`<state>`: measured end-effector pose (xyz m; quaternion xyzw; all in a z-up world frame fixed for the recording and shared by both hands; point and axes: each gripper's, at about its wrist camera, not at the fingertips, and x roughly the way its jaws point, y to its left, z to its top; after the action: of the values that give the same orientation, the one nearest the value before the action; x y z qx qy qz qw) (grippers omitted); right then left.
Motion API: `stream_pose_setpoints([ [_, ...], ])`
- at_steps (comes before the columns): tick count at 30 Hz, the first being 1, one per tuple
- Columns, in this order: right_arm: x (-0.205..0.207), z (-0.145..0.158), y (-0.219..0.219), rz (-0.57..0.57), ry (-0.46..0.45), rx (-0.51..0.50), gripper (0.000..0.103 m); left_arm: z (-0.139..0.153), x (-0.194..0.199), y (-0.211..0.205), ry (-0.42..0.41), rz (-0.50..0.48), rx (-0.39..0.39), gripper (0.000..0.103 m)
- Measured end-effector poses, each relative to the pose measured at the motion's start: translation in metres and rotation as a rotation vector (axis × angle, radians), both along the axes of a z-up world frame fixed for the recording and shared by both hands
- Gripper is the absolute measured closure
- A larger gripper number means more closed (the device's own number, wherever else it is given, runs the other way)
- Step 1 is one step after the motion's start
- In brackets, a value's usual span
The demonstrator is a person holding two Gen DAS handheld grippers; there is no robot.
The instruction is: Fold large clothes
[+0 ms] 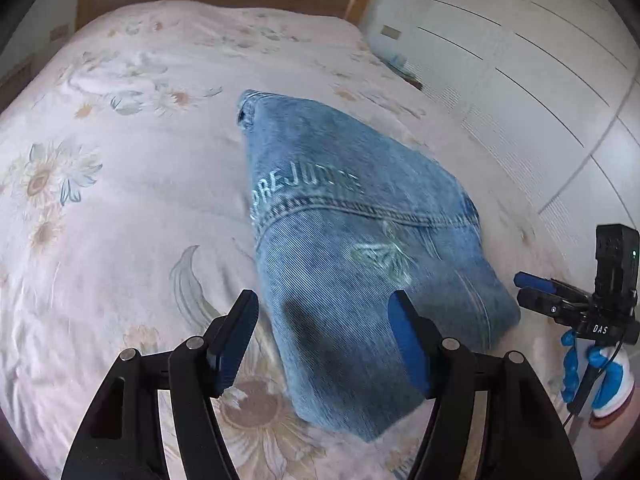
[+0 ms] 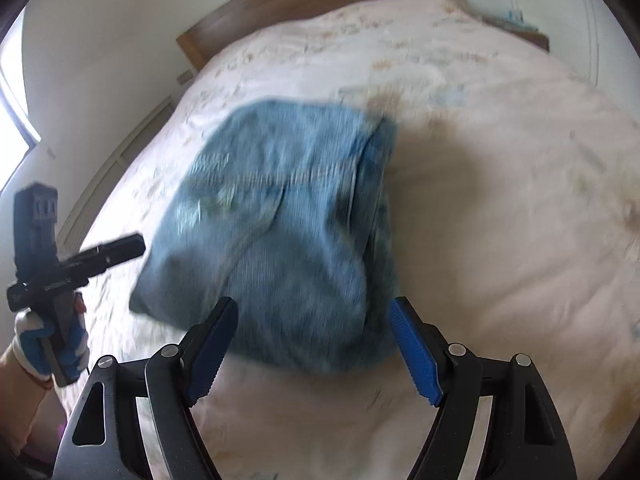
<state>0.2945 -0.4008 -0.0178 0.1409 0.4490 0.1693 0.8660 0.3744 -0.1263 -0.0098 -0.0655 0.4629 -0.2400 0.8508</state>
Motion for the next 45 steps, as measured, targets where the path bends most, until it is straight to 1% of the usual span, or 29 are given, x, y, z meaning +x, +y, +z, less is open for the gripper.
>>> stream_pose_setpoints([
  [1,0.006,0.003,0.000,-0.009,-0.001,-0.007,0.021,-0.002,0.007,0.000,0.016,0.005,-0.006,0.034],
  [2,0.016,0.004,0.000,-0.021,0.010,-0.019,0.020,-0.005,0.014,-0.001,0.028,0.006,-0.004,0.027],
  [4,0.031,-0.002,-0.001,-0.026,0.049,-0.010,0.020,-0.009,0.025,-0.005,0.049,0.004,-0.005,0.026],
  [7,0.049,-0.019,-0.002,-0.041,0.115,0.026,0.020,-0.019,0.036,-0.008,0.088,-0.008,-0.039,0.026],
  [8,0.055,-0.028,-0.001,-0.030,0.149,0.060,0.018,-0.024,0.038,-0.008,0.102,-0.010,-0.043,0.026],
  [9,0.059,-0.035,0.000,-0.022,0.174,0.091,0.016,-0.030,0.040,-0.008,0.117,-0.013,-0.051,0.024],
  [10,0.061,-0.040,0.001,-0.015,0.195,0.113,0.011,-0.036,0.040,-0.006,0.132,-0.012,-0.068,0.021],
  [11,0.064,-0.047,0.002,-0.007,0.221,0.131,0.011,-0.044,0.041,-0.002,0.154,-0.012,-0.096,0.014],
  [12,0.065,-0.052,0.002,-0.001,0.235,0.143,0.010,-0.049,0.040,0.001,0.168,-0.014,-0.120,0.013],
  [14,0.065,-0.061,0.001,0.020,0.254,0.184,0.010,-0.060,0.041,0.007,0.200,-0.019,-0.176,0.011],
  [16,0.065,-0.064,0.001,0.040,0.259,0.193,0.009,-0.068,0.043,0.010,0.232,-0.029,-0.242,0.011],
  [17,0.065,-0.065,0.004,0.058,0.259,0.188,0.009,-0.070,0.044,0.010,0.244,-0.046,-0.271,0.014],
  [19,0.066,-0.066,0.007,0.077,0.260,0.180,0.009,-0.071,0.043,0.007,0.232,-0.069,-0.285,0.017],
  [20,0.067,-0.067,0.007,0.083,0.262,0.194,0.018,-0.071,0.043,0.008,0.228,-0.080,-0.307,0.026],
  [21,0.067,-0.068,0.007,0.090,0.261,0.216,0.031,-0.071,0.044,0.011,0.234,-0.083,-0.343,0.034],
  [22,0.067,-0.071,0.007,0.110,0.268,0.269,0.046,-0.070,0.043,0.014,0.237,-0.085,-0.369,0.038],
  [23,0.067,-0.073,0.007,0.101,0.268,0.285,0.054,-0.068,0.043,0.018,0.233,-0.089,-0.391,0.046],
  [24,0.067,-0.073,0.007,0.098,0.260,0.297,0.059,-0.065,0.042,0.021,0.225,-0.093,-0.401,0.054],
  [26,0.065,-0.070,0.005,0.085,0.232,0.332,0.068,-0.053,0.039,0.027,0.195,-0.095,-0.420,0.063],
  [27,0.064,-0.065,0.006,0.085,0.210,0.334,0.069,-0.046,0.038,0.030,0.179,-0.096,-0.431,0.066],
  [28,0.063,-0.060,0.009,0.089,0.193,0.328,0.071,-0.040,0.037,0.034,0.167,-0.090,-0.441,0.067],
  [31,0.061,-0.037,0.025,0.122,0.129,0.280,0.073,-0.022,0.036,0.054,0.132,-0.061,-0.454,0.068],
  [35,0.056,-0.023,0.052,0.159,0.089,0.297,0.073,0.001,0.021,0.094,0.073,-0.019,-0.409,0.068],
  [37,0.056,-0.023,0.071,0.187,0.081,0.315,0.073,0.004,0.009,0.120,0.057,0.020,-0.385,0.068],
  [39,0.057,-0.025,0.096,0.229,0.081,0.333,0.073,-0.001,0.000,0.140,0.054,0.062,-0.352,0.068],
  [40,0.057,-0.028,0.107,0.244,0.085,0.335,0.073,-0.009,-0.004,0.150,0.074,0.086,-0.341,0.067],
  [42,0.056,-0.036,0.130,0.275,0.099,0.323,0.073,-0.034,-0.009,0.165,0.149,0.138,-0.311,0.060],
  [43,0.055,-0.042,0.137,0.273,0.109,0.309,0.071,-0.044,-0.013,0.167,0.169,0.153,-0.300,0.057],
  [45,0.048,-0.053,0.141,0.244,0.138,0.302,0.066,-0.048,-0.023,0.176,0.154,0.182,-0.312,0.050],
])
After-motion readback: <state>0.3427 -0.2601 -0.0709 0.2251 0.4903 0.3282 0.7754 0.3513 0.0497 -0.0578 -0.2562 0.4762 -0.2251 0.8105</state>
